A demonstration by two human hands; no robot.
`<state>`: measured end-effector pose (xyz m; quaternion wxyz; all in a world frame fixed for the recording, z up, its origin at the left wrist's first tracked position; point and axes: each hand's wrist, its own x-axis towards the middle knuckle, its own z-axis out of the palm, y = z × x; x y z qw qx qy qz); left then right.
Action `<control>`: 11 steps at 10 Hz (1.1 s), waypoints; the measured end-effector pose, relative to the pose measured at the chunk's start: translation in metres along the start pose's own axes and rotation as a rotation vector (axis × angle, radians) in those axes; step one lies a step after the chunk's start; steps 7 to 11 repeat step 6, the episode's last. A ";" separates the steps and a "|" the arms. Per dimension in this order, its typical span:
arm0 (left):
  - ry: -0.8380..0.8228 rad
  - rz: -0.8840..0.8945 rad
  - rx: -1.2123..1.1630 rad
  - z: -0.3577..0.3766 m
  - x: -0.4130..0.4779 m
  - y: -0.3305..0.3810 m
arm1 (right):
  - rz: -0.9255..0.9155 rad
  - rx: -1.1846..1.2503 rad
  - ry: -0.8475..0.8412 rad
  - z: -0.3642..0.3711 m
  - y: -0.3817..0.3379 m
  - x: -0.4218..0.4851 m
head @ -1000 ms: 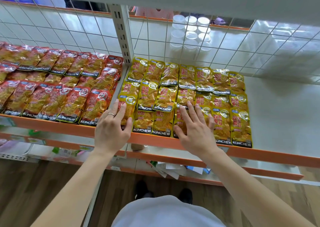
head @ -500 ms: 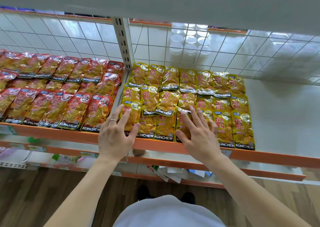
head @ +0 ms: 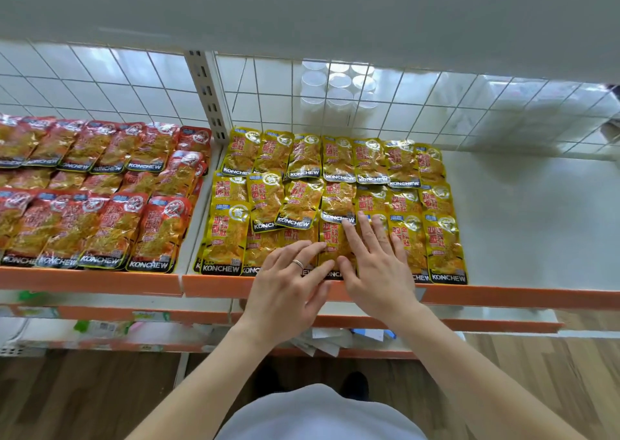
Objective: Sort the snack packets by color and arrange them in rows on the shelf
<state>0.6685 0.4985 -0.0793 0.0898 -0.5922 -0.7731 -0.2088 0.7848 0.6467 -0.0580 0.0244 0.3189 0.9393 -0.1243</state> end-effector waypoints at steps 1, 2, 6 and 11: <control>-0.006 -0.018 -0.007 0.000 -0.001 0.001 | -0.004 -0.008 -0.005 0.000 0.001 0.000; -0.026 -0.022 -0.019 0.001 -0.001 0.001 | -0.001 0.003 -0.002 0.002 0.001 -0.001; -0.026 -0.044 -0.115 -0.025 -0.009 -0.028 | 0.036 0.066 0.165 0.004 -0.008 -0.009; -0.026 -0.044 -0.115 -0.025 -0.009 -0.028 | 0.036 0.066 0.165 0.004 -0.008 -0.009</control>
